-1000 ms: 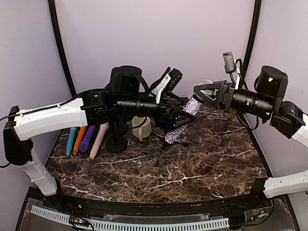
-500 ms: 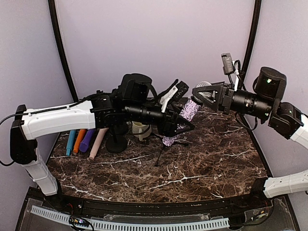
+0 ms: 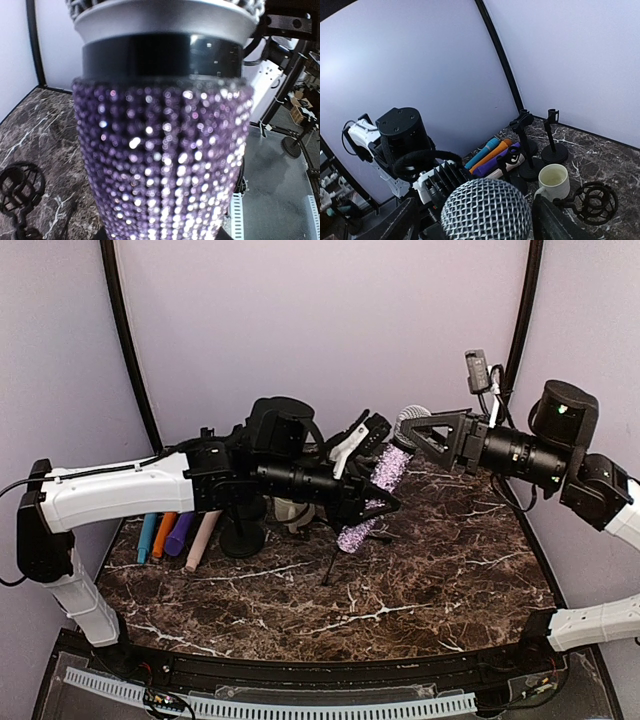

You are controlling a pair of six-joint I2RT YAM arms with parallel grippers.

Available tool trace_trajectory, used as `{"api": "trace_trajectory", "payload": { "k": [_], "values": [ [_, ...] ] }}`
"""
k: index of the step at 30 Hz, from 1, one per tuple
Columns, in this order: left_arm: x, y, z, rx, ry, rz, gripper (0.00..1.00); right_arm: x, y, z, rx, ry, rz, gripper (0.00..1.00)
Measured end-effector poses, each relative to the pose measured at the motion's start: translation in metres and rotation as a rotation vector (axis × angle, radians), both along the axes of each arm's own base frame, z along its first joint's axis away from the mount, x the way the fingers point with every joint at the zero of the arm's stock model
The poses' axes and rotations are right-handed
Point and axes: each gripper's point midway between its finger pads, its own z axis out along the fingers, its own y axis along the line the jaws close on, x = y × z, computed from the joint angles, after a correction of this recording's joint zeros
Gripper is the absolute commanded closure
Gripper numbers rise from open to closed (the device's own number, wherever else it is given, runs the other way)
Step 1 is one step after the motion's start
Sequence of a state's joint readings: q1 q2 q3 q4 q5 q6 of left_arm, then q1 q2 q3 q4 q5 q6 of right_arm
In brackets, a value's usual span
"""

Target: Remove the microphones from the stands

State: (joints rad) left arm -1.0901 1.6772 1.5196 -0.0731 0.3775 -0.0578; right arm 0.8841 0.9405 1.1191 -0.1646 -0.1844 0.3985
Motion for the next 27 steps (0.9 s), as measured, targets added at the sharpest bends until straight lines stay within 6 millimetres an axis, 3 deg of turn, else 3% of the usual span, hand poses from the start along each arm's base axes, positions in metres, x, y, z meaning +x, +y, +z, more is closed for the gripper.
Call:
{"api": "trace_trajectory", "payload": {
  "k": [5, 9, 12, 14, 17, 18, 19, 21, 22, 24, 27],
  "values": [
    [0.031, 0.029, -0.003, 0.039, 0.009, 0.157, 0.86, 0.015, -0.023, 0.005, 0.008, -0.006, -0.155, 0.02],
    [0.064, 0.082, 0.016, 0.061, -0.011, 0.334, 0.87, 0.029, -0.048, 0.003, 0.003, 0.011, -0.304, 0.01],
    [0.091, 0.147, 0.042, 0.057, -0.034, 0.511, 0.87, 0.040, -0.064, -0.002, -0.007, 0.033, -0.395, 0.01],
    [0.109, 0.202, 0.059, 0.043, -0.043, 0.651, 0.87, 0.047, -0.074, -0.007, -0.017, 0.051, -0.445, 0.01],
    [0.131, 0.287, 0.059, 0.056, -0.034, 0.876, 0.85, 0.057, -0.087, -0.015, -0.032, 0.075, -0.511, 0.01],
    [0.137, 0.311, 0.052, 0.070, -0.020, 0.940, 0.84, 0.061, -0.092, -0.018, -0.039, 0.084, -0.533, 0.01],
    [0.144, 0.341, 0.034, 0.103, 0.011, 1.019, 0.84, 0.064, -0.097, -0.021, -0.044, 0.093, -0.552, 0.01],
    [0.150, 0.381, -0.009, 0.174, 0.094, 1.121, 0.85, 0.068, -0.103, -0.025, -0.052, 0.107, -0.575, 0.01],
    [0.150, 0.393, -0.032, 0.211, 0.144, 1.147, 0.86, 0.073, -0.110, -0.027, -0.055, 0.113, -0.602, 0.01],
    [0.145, 0.414, -0.101, 0.326, 0.292, 1.188, 0.86, 0.079, -0.120, -0.032, -0.057, 0.130, -0.636, 0.01],
    [0.122, 0.420, -0.180, 0.466, 0.472, 1.174, 0.86, 0.085, -0.130, -0.042, -0.064, 0.158, -0.664, 0.01]
  ]
}}
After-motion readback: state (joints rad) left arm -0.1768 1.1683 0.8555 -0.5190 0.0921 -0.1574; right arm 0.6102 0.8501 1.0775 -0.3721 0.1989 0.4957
